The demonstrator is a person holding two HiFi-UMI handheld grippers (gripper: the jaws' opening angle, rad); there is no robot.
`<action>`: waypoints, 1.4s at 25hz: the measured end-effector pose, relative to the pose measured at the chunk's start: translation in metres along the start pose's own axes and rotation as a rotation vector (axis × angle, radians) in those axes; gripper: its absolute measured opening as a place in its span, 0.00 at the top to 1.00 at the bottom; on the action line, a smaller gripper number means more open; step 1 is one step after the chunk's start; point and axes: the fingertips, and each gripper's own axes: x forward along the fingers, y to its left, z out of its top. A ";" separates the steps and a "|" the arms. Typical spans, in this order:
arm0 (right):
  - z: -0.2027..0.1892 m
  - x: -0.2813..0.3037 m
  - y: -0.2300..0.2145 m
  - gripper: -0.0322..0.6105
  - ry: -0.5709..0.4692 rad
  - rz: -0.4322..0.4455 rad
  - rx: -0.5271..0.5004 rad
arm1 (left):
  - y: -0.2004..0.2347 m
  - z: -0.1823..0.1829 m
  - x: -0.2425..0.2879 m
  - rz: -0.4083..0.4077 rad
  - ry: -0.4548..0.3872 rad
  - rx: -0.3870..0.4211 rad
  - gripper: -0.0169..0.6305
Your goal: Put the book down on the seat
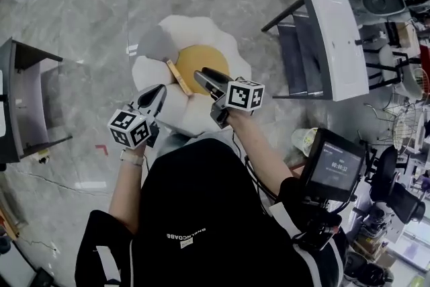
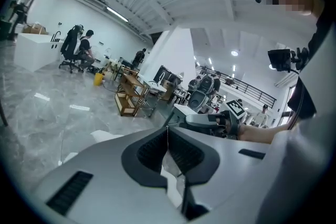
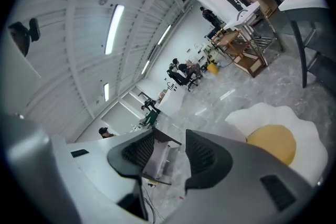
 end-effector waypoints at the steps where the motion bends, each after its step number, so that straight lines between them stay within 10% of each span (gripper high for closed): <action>1: 0.003 -0.007 0.005 0.63 -0.017 0.007 0.007 | -0.005 0.003 0.001 -0.006 -0.002 0.002 0.95; 35: 0.097 -0.176 0.019 0.66 -0.358 -0.007 -0.236 | -0.144 0.059 0.127 -0.230 0.008 0.182 0.95</action>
